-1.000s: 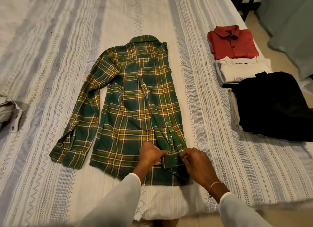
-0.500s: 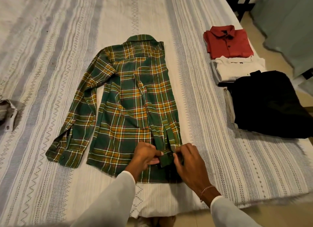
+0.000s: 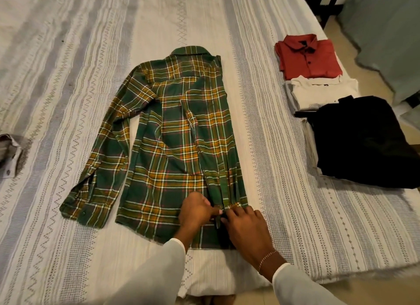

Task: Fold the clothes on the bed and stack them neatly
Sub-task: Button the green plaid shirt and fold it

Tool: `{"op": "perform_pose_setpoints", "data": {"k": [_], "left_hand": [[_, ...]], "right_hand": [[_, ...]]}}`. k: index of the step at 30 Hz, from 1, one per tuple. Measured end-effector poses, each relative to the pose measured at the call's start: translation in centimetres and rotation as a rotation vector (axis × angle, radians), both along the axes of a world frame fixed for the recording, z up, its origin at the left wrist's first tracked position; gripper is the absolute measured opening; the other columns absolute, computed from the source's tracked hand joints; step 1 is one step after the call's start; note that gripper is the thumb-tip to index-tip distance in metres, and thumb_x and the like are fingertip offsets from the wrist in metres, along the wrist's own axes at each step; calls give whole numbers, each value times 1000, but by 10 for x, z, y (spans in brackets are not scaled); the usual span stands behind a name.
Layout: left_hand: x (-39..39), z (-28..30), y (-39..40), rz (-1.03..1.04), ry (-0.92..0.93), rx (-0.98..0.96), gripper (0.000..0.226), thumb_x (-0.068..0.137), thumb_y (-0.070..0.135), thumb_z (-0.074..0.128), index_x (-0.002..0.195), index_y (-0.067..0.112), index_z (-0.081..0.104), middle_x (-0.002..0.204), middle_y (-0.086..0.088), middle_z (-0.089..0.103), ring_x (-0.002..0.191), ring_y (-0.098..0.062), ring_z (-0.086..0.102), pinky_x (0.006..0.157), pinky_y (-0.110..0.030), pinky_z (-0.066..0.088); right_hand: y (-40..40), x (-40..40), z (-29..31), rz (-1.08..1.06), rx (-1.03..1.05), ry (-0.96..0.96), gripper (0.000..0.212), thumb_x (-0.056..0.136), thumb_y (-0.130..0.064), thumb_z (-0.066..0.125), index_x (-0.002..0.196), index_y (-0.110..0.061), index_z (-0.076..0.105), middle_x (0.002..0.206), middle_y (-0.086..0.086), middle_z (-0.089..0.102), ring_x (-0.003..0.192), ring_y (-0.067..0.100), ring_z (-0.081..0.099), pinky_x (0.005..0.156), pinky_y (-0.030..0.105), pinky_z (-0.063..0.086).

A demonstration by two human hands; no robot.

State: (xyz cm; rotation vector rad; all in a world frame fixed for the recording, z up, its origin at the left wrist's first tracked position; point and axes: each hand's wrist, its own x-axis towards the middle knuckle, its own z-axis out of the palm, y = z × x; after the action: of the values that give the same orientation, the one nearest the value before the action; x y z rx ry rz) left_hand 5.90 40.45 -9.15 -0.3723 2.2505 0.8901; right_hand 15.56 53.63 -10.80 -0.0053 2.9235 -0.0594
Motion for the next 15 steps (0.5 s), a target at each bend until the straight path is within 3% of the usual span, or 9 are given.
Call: {"op": "perform_pose_setpoints", "data": {"k": [2,4,5,7,8,10,11,13,15], "left_hand": [[-1,8,9,-117,257,-129,25,86,35,78,96,21,58,99,0,67,89,-16,64,74,-28,51],[-2,9,19,-317,521,-172,27,97,34,63,120,21,56,126,-2,60,112,-18,57,95,-27,50],[-5,4,24,-439,627,-189,35,100,34,59,132,20,54,139,-5,55,125,-22,53,109,-31,43],[-12,-10,29,-645,758,-241,50,101,36,57,146,16,49,155,-9,44,144,-30,40,120,-39,19],[-15,-18,28,-706,746,-281,56,104,39,51,153,15,39,162,-10,32,151,-31,26,119,-42,8],[-19,-34,17,-765,594,-361,66,107,49,28,161,16,9,168,-8,-2,153,-26,-12,120,-44,-9],[-18,-41,10,-770,529,-372,70,106,55,19,161,18,-3,167,-5,-14,150,-24,-22,122,-45,-12],[-16,-47,-1,-771,489,-352,73,103,61,13,160,23,-11,166,1,-20,151,-22,-25,125,-47,-9],[-19,-44,-7,-769,478,-282,71,104,59,16,161,25,-8,167,3,-17,153,-19,-21,126,-45,-6]], "right_hand": [[-3,-7,6,-14,24,12,33,68,-41,90,91,-24,74,83,1,75,74,26,70,65,39,56],[-1,-16,15,-54,11,69,41,57,-34,96,88,-19,74,77,4,74,70,27,70,63,39,56],[1,-22,16,-77,-13,107,45,52,-30,98,88,-17,73,78,5,73,71,27,69,63,39,56],[5,-33,10,-69,-58,182,47,61,-31,95,100,-14,73,95,8,74,86,28,71,73,39,59],[7,-35,1,-50,-78,193,46,75,-37,85,112,-14,71,110,9,73,100,29,71,83,40,59],[11,-33,-18,-40,-93,134,52,102,-51,41,137,-17,60,138,11,62,126,33,61,100,47,49],[13,-30,-26,-48,-78,78,61,105,-54,22,144,-19,52,147,12,54,134,35,53,104,53,46],[16,-24,-40,-53,-61,-3,65,106,-54,9,152,-21,41,155,14,44,142,38,42,110,60,40],[15,-26,-41,-61,-73,-46,67,106,-52,7,150,-18,43,153,17,46,141,41,43,115,57,26]]}}
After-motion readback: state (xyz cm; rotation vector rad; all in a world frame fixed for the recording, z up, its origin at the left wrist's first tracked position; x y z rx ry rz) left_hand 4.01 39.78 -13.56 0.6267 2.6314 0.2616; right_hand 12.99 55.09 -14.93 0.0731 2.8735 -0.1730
